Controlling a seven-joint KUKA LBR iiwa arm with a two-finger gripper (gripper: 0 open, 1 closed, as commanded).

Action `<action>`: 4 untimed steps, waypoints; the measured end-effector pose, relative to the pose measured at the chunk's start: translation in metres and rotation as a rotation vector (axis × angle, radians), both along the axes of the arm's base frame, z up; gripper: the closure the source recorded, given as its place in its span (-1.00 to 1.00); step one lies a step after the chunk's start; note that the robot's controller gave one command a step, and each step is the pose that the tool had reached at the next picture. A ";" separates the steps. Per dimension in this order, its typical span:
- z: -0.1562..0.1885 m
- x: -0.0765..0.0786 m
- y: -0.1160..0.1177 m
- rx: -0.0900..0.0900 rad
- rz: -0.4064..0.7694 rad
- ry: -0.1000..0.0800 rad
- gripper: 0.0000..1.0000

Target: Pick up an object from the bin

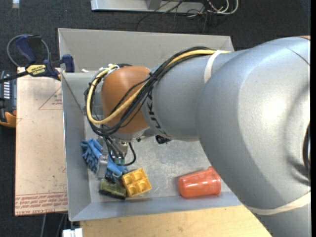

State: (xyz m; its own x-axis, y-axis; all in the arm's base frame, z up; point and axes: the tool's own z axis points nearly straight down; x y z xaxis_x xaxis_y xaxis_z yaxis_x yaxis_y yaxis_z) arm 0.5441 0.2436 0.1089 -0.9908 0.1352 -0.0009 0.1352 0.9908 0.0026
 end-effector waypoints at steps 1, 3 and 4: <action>-0.030 0.007 -0.001 -0.001 -0.085 0.004 -1.00; -0.039 -0.020 0.003 0.001 -0.239 0.000 1.00; -0.039 -0.020 0.003 0.001 -0.240 0.000 1.00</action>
Offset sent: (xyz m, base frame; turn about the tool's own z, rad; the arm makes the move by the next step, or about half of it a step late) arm -0.0167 0.0024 -0.0389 0.0453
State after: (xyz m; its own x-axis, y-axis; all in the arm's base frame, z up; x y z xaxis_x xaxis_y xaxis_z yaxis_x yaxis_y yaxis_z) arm 0.5239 0.2463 0.0699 -0.9303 0.3667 -0.0007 0.3667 0.9303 0.0034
